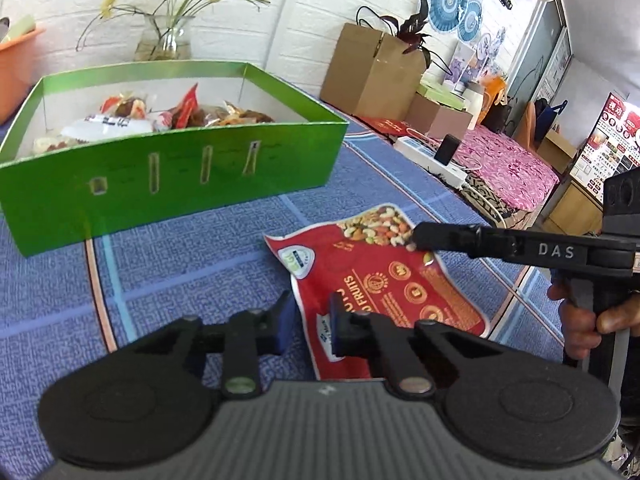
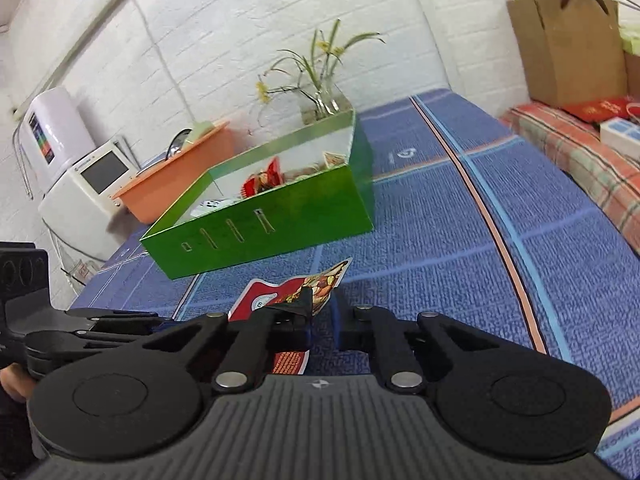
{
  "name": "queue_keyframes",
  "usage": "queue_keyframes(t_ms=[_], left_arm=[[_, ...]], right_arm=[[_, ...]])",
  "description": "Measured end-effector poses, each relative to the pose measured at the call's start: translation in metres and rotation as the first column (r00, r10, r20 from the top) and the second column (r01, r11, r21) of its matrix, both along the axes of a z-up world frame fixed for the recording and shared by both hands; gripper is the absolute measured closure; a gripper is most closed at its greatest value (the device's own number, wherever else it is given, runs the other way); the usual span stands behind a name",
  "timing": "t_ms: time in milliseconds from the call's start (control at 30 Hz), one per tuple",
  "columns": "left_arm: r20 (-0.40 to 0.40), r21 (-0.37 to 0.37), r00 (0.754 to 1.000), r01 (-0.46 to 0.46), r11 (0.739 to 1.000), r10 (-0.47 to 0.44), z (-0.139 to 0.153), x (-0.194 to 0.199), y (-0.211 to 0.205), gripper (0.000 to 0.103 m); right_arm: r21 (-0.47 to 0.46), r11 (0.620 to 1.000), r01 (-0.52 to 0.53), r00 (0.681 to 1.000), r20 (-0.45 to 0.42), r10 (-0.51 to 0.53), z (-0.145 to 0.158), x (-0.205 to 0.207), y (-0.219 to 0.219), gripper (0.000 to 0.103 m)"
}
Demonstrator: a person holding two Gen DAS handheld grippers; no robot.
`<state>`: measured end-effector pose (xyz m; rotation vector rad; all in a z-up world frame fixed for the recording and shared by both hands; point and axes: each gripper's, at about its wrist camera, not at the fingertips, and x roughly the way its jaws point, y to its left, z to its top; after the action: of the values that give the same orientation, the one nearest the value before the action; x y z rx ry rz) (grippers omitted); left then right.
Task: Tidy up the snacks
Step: 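Grasp the red Daily Nuts packet on the tablecloth with the left gripper, then carry the red nut packet up over the green box with the left gripper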
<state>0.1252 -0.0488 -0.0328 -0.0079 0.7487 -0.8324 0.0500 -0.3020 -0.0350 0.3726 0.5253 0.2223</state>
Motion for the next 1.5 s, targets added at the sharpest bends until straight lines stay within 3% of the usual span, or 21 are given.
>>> queue_keyframes(t_ms=[167, 267, 333, 400, 433, 467, 533, 567, 600, 633, 700, 800, 833, 867, 900, 933, 967, 1033, 1100, 1233, 1500], left_arm=[[-0.012, -0.021, 1.000, 0.003, 1.000, -0.004, 0.001, -0.001, 0.004, 0.102], [-0.023, -0.002, 1.000, -0.016, 1.000, 0.016, -0.002, 0.000, 0.003, 0.102], [-0.029, 0.000, 0.999, -0.022, 1.000, 0.022, -0.002, 0.001, 0.003, 0.102], [-0.042, -0.001, 0.999, -0.024, 1.000, 0.024, -0.002, 0.002, 0.003, 0.100], [-0.047, -0.001, 0.999, -0.022, 1.000, 0.022, -0.002, 0.003, 0.004, 0.090], [-0.054, 0.003, 0.998, -0.029, 1.000, 0.029, 0.000, 0.004, 0.004, 0.054], [-0.075, 0.007, 0.997, -0.020, 1.000, 0.020, 0.004, 0.004, 0.006, 0.015], [-0.073, 0.033, 0.997, -0.018, 0.999, 0.021, 0.006, 0.002, 0.005, 0.006], [-0.046, 0.062, 0.999, -0.016, 0.998, 0.018, 0.007, -0.003, 0.004, 0.004], [-0.020, 0.071, 1.000, 0.004, 0.997, -0.002, 0.008, -0.007, 0.004, 0.004], [-0.032, 0.053, 0.998, 0.057, 0.997, -0.055, 0.006, -0.010, 0.002, 0.004], [-0.052, 0.000, 0.992, 0.115, 0.993, -0.114, -0.002, -0.007, -0.008, 0.013], [-0.048, -0.014, 0.992, 0.113, 0.993, -0.114, -0.004, -0.005, -0.010, 0.021], [-0.054, -0.034, 0.993, 0.104, 0.994, -0.106, -0.005, -0.003, -0.012, 0.048], [-0.083, -0.061, 0.992, 0.086, 0.994, -0.091, -0.005, 0.000, -0.013, 0.058], [-0.093, -0.072, 0.995, 0.038, 0.997, -0.044, -0.005, 0.002, -0.010, 0.066], [-0.103, -0.074, 0.994, 0.016, 0.997, -0.023, -0.005, 0.005, -0.006, 0.081], [-0.125, -0.098, 0.992, -0.027, 0.995, 0.015, -0.005, 0.009, 0.005, 0.088], [-0.131, -0.118, 0.991, -0.043, 0.992, 0.027, -0.004, 0.007, 0.016, 0.092], [-0.101, -0.114, 0.994, -0.052, 0.992, 0.041, 0.001, 0.002, 0.019, 0.100], [0.042, -0.078, 0.998, -0.037, 0.996, 0.040, 0.021, -0.016, 0.018, 0.101]], right_arm=[[0.081, 0.997, 0.009, 1.000, -0.003, -0.009, -0.004, 0.001, -0.007, 0.086], [0.241, 0.970, 0.043, 0.998, -0.062, -0.028, -0.012, 0.005, -0.019, 0.068], [0.318, 0.946, 0.064, 0.994, -0.102, -0.033, -0.019, 0.006, -0.026, 0.065], [0.323, 0.944, 0.068, 0.992, -0.125, -0.028, -0.023, 0.006, -0.028, 0.064], [0.317, 0.946, 0.071, 0.991, -0.134, -0.029, -0.023, 0.006, -0.027, 0.060], [0.313, 0.946, 0.078, 0.989, -0.145, -0.034, -0.024, 0.005, -0.028, 0.058], [0.308, 0.947, 0.089, 0.988, -0.146, -0.045, -0.023, 0.001, -0.029, 0.048], [0.292, 0.952, 0.096, 0.987, -0.149, -0.054, -0.022, -0.001, -0.028, 0.044], [0.269, 0.958, 0.102, 0.986, -0.153, -0.062, -0.020, -0.003, -0.029, 0.030], [0.253, 0.962, 0.101, 0.986, -0.154, -0.063, -0.019, -0.004, -0.030, 0.019], [0.234, 0.968, 0.091, 0.986, -0.156, -0.055, -0.019, -0.005, -0.031, 0.015], [0.219, 0.975, 0.026, 0.988, -0.152, 0.008, -0.017, 0.000, -0.026, 0.001], [0.237, 0.972, -0.001, 0.987, -0.155, 0.039, -0.018, 0.004, -0.024, 0.001], [0.275, 0.960, -0.050, 0.982, -0.160, 0.097, -0.020, 0.009, -0.021, 0.001], [0.309, 0.947, -0.093, 0.976, -0.158, 0.148, -0.023, 0.014, -0.017, 0.000], [0.305, 0.947, -0.097, 0.977, -0.154, 0.149, -0.022, 0.017, -0.015, 0.007], [0.285, 0.954, -0.094, 0.976, -0.162, 0.144, -0.021, 0.020, -0.013, 0.012], [0.252, 0.965, -0.069, 0.979, -0.170, 0.114, -0.019, 0.022, -0.013, 0.068], [0.257, 0.962, -0.096, 0.977, -0.160, 0.140, -0.019, 0.023, -0.013, 0.078], [0.203, 0.974, -0.103, 0.980, -0.147, 0.134, -0.013, 0.021, -0.006, 0.082], [0.034, 0.995, -0.093, 0.995, -0.026, 0.094, 0.012, 0.014, 0.011, 0.088]])
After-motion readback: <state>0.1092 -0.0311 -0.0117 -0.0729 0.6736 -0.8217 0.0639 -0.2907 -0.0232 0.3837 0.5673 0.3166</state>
